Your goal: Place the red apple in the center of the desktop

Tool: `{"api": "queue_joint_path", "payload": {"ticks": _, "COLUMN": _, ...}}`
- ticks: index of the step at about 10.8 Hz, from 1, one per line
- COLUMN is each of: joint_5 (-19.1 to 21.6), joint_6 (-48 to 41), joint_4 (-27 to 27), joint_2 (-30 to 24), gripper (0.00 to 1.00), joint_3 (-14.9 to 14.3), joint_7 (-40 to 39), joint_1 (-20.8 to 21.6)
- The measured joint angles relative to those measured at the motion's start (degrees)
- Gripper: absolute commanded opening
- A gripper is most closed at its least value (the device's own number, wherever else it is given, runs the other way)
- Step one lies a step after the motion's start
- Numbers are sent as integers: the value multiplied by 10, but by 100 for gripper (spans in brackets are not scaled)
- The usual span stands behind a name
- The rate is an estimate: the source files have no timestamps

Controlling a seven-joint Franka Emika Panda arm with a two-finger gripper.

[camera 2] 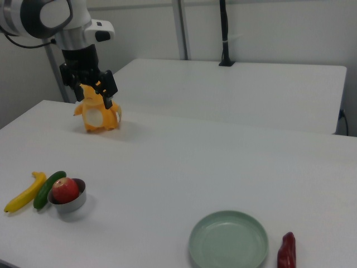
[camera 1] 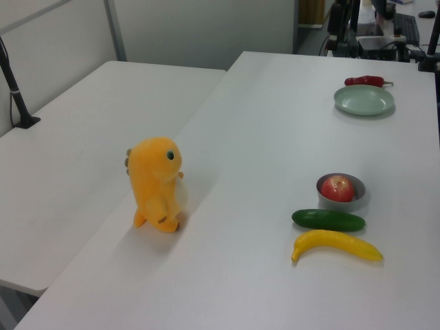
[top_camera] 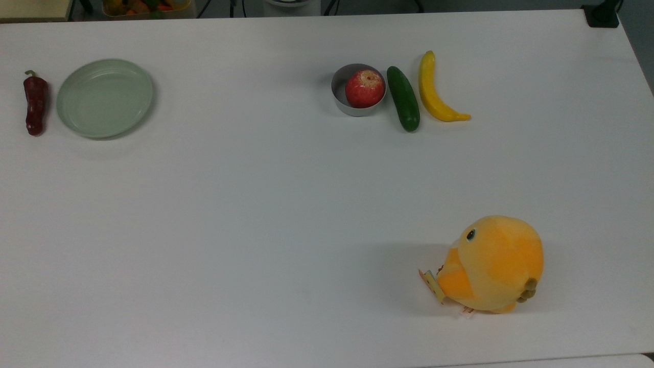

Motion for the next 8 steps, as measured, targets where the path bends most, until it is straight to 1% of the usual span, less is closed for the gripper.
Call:
{"api": "queue_joint_path", "payload": {"ticks": 6, "joint_5": 0, "joint_6": 0, "joint_4": -29, "joint_2": 0, "gripper": 100, "joint_3": 11, "joint_7": -4, "joint_1": 2}}
{"api": "queue_joint_path", "payload": {"ticks": 8, "joint_5": 0, "joint_6": 0, "joint_4": -52, "joint_2": 0, "gripper": 100, "joint_3": 35, "joint_7": -5, "joint_1": 3}}
